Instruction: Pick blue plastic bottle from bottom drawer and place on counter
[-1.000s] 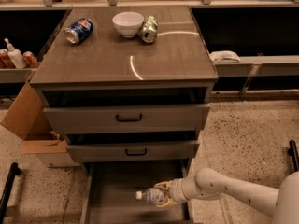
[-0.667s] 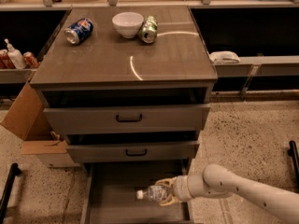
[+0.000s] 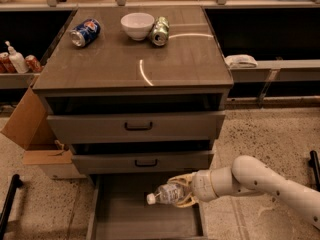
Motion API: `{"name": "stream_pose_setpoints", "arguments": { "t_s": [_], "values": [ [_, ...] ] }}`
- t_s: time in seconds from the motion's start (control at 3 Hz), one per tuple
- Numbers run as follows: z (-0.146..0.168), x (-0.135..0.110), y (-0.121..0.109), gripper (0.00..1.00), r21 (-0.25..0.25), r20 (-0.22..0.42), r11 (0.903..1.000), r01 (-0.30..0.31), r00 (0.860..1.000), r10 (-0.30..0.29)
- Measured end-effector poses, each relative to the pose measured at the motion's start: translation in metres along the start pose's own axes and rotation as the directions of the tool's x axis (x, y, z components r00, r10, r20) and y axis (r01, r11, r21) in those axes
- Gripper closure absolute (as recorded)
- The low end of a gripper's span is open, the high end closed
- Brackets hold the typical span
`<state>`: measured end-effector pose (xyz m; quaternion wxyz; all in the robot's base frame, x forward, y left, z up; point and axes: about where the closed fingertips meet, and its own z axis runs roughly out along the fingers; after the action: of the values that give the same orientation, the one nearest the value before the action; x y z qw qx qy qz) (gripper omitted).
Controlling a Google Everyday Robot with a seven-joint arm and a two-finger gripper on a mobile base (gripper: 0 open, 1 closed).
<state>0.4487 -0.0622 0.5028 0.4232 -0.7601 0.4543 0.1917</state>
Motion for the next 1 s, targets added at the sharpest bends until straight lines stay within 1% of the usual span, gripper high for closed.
{"name": "stream_pose_setpoints", "arguments": {
  "t_s": [0.33, 0.67, 1.0],
  "values": [
    [0.0, 0.0, 0.0, 1.0, 0.0, 0.0, 1.0, 0.0, 1.0, 0.0],
    [-0.012, -0.012, -0.012, 1.0, 0.009, 0.026, 0.9994, 0.032, 0.999, -0.033],
    [-0.056, -0.046, -0.045, 1.0, 0.046, 0.051, 0.9931, 0.108, 0.993, -0.11]
  ]
}}
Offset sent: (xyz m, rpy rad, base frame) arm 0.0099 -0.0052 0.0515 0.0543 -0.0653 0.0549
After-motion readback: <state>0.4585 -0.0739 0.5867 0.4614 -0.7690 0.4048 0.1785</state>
